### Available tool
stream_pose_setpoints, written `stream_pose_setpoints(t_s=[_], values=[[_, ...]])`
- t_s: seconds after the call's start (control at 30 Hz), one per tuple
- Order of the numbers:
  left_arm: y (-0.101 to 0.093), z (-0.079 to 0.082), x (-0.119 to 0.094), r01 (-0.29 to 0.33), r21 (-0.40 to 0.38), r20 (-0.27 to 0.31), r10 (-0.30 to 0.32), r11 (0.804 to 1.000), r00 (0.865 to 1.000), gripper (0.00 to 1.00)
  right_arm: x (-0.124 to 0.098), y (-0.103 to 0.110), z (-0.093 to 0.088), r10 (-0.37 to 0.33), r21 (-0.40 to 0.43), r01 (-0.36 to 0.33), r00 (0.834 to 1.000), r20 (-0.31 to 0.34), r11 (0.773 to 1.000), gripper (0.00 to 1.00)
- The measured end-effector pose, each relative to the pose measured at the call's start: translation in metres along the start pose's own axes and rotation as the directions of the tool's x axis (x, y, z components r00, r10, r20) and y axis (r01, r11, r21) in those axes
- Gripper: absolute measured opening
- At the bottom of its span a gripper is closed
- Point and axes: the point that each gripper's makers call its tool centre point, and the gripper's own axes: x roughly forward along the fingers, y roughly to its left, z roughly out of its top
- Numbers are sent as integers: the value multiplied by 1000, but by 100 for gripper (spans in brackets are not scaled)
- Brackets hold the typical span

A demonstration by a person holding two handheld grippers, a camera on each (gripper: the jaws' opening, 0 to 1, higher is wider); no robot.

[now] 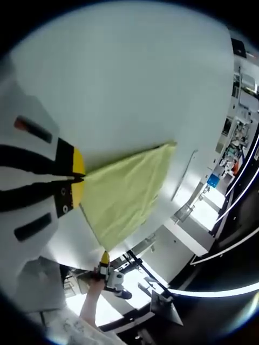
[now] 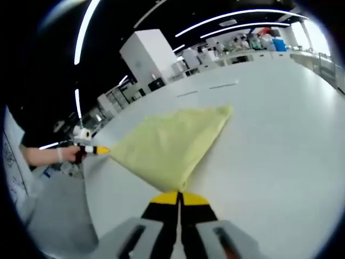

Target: Fold the garment on the visible template until the final outline fits inside the template.

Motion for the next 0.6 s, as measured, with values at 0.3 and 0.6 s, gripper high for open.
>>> stream_pose_setpoints(t_s=[0.3, 0.6], values=[[-26, -30, -19, 5, -27, -58, -7, 1000, 998, 0, -14, 19, -19, 25, -34, -26, 999, -47, 999, 0], [-10, -41, -28, 2, -45, -97, -6, 999, 995, 0, -20, 29, -38, 32, -14, -33, 997, -68, 999, 0]])
